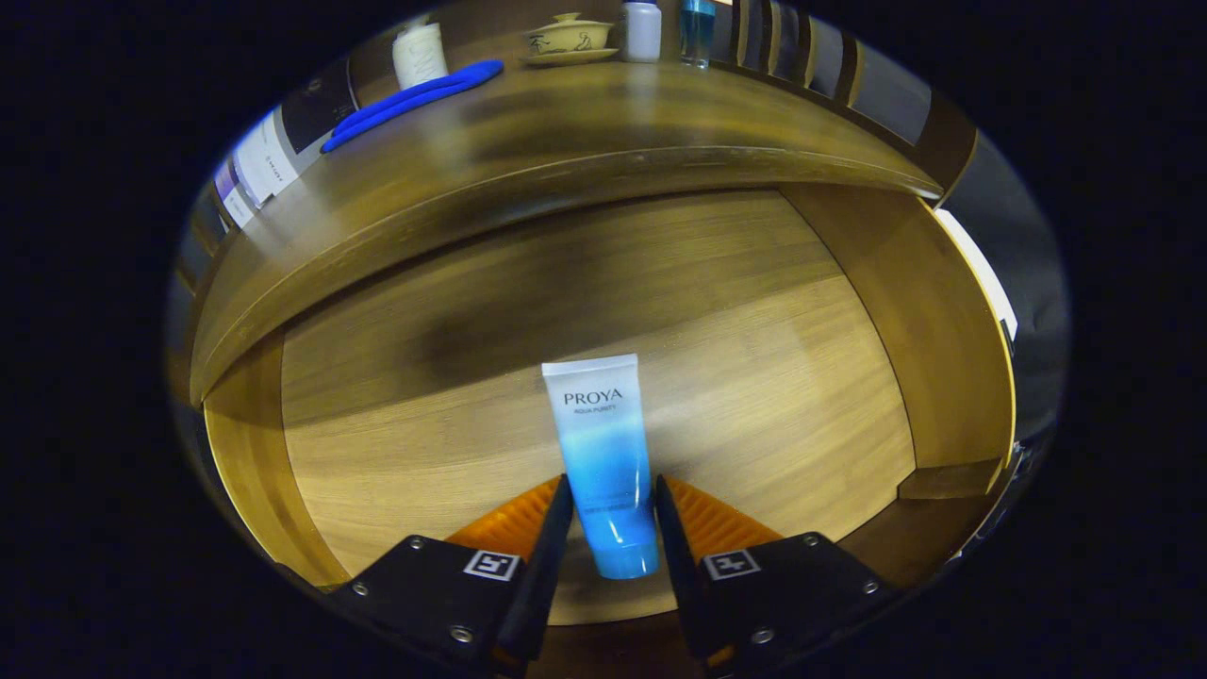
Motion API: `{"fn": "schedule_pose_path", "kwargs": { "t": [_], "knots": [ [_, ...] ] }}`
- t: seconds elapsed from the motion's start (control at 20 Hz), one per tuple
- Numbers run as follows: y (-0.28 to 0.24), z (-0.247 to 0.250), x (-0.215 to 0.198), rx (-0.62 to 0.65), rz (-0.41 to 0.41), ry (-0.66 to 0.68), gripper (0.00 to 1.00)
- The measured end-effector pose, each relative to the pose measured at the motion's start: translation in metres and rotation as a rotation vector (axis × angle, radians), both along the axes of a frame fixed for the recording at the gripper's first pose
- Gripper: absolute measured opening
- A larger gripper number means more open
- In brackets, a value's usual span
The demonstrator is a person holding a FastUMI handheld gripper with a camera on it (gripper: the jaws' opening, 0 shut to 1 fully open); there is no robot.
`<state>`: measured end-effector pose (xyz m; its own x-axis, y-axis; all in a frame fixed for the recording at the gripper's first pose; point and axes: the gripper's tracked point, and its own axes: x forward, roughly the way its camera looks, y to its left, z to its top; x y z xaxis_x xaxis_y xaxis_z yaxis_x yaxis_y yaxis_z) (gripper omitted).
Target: Pull open the drawer, take out the items inside it, and place them on the countertop above the cabinet.
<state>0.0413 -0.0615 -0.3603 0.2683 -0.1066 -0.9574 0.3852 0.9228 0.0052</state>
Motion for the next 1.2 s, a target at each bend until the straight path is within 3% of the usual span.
{"fn": "schedule_pose_path", "kwargs": {
  "t": [0.1,0.25,0.85,1.2],
  "knots": [
    [0.001,0.003,0.003,0.001,0.007,-0.025,0.48],
    [-0.001,0.011,0.002,0.016,-0.013,-0.078,0.45],
    [-0.021,0.089,-0.035,-0.104,-0.015,-0.323,0.45],
    [-0.026,0.146,-0.008,-0.148,0.008,-0.466,0.45]
  ]
}}
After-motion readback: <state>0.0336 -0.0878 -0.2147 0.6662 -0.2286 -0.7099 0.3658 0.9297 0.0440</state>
